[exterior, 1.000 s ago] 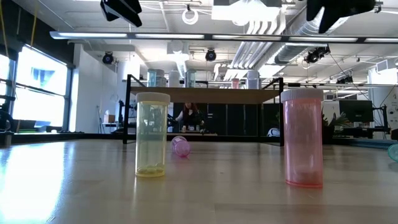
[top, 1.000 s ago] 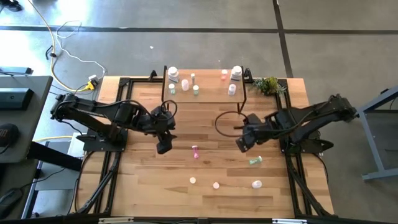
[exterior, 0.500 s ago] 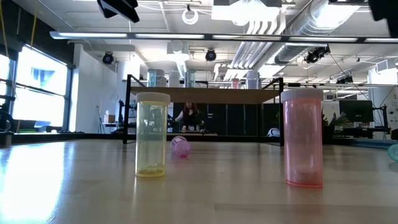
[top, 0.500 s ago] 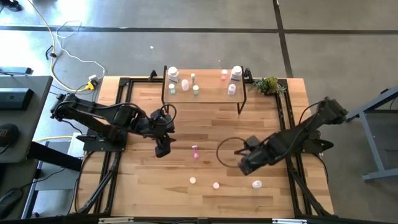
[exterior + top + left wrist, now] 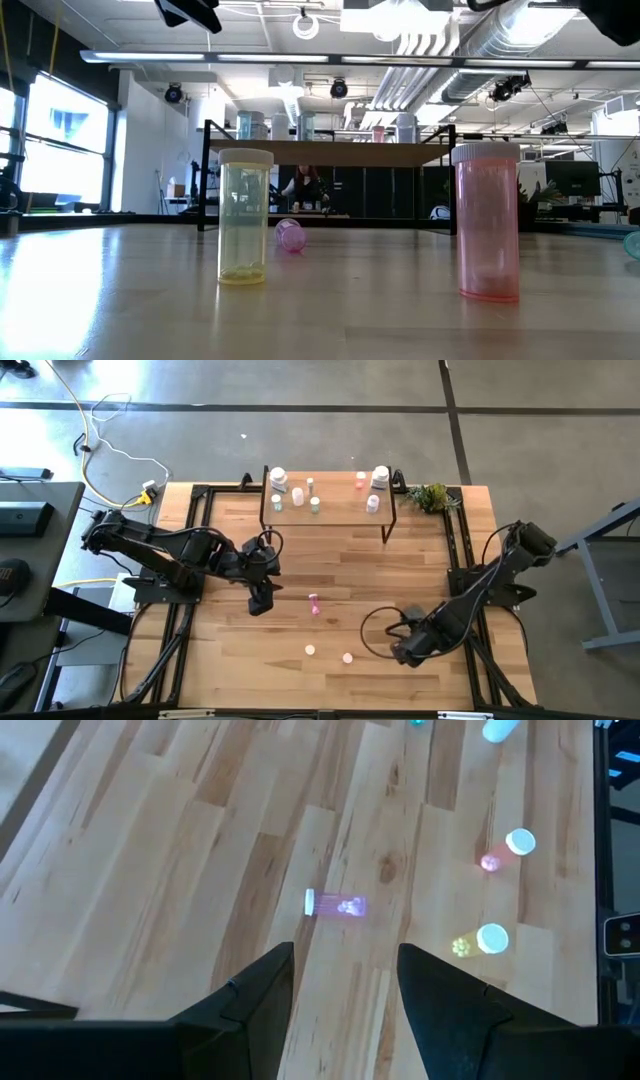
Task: Pick and place medicine bottles onto shelf by color
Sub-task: Put the transparent medicine bottle on the shelf
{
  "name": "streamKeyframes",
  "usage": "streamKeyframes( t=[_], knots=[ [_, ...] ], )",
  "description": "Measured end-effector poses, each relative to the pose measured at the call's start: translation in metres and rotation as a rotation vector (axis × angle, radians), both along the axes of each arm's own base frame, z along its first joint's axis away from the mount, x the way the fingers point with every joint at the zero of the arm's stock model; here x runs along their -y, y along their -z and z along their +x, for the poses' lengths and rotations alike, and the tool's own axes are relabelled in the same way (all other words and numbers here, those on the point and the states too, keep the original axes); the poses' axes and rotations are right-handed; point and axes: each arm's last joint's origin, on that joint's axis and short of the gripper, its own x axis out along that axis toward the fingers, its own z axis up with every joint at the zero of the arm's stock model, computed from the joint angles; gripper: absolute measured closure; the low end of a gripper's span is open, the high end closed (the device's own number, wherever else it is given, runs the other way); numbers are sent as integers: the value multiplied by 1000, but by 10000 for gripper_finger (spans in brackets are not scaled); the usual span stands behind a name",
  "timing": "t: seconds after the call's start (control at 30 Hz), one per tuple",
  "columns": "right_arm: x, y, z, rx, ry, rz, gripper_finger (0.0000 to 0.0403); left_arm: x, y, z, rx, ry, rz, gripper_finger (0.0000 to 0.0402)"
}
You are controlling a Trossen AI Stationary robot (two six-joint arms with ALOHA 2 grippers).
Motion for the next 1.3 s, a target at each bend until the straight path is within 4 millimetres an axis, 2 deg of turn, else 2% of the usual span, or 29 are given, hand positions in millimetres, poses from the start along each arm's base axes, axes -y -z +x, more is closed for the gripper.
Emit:
streamKeyframes(
  t=[0.2, 0.43, 0.8, 0.93, 1.2, 1.3],
  knots=[
    [-7, 9, -6, 12, 39, 12, 160, 0, 0, 0, 0, 0, 0, 233],
    [-14, 31, -12, 39, 90, 66, 160, 0, 0, 0, 0, 1, 1, 233],
    [-11, 50, -17, 30, 126, 77, 165, 0, 0, 0, 0, 2, 2, 233],
    [-12, 49, -17, 31, 145, 91, 190, 0, 0, 0, -1, 2, 1, 233],
    [-14, 48, -15, 47, 166, 124, 275, 0, 0, 0, 0, 3, 2, 233],
    [-15, 48, -14, 55, 166, 134, 291, -1, 0, 0, -1, -1, 2, 233]
  ],
)
